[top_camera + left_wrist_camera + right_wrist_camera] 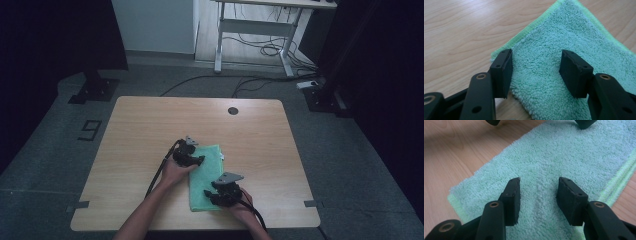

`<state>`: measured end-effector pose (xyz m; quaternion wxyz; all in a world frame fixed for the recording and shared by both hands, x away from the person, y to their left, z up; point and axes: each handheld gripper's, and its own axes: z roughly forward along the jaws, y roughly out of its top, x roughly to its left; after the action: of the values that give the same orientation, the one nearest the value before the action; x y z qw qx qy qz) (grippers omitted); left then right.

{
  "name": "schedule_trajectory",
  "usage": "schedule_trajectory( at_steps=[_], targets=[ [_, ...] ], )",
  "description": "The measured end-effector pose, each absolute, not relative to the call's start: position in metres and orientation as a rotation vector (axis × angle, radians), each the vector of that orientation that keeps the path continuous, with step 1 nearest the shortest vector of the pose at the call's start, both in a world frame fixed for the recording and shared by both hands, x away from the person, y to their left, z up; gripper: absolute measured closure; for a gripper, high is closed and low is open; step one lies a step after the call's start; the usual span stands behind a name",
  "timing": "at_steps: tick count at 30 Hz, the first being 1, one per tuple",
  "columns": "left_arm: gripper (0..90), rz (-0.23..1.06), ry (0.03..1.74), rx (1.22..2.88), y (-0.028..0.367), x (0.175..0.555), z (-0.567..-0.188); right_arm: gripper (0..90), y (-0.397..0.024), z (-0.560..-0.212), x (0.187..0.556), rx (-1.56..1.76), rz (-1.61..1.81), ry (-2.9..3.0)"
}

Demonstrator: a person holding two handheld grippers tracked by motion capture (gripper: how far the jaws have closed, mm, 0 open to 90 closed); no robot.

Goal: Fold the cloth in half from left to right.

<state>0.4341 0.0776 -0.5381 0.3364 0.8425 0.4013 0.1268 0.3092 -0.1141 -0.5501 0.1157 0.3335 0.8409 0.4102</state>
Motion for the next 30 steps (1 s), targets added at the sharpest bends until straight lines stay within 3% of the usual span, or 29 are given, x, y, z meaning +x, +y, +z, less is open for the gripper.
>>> schedule_trajectory(
  at_steps=[15, 20, 30],
  targets=[
    [43.9, 0.298, 1.063, 2.192, 0.083, 0.443, -0.532, 51.8, -0.12, -0.551, 0.304, 0.972, 1.228, 2.462],
    [48.6, 0.287, 1.074, 2.186, 0.087, 0.451, -0.531, 48.3, -0.119, -0.549, 0.305, 0.974, 1.219, 2.484],
    [52.1, 0.299, 1.061, 2.196, 0.081, 0.452, -0.536, 50.3, -0.095, -0.531, 0.341, 1.004, 1.261, 2.395]
  ],
)
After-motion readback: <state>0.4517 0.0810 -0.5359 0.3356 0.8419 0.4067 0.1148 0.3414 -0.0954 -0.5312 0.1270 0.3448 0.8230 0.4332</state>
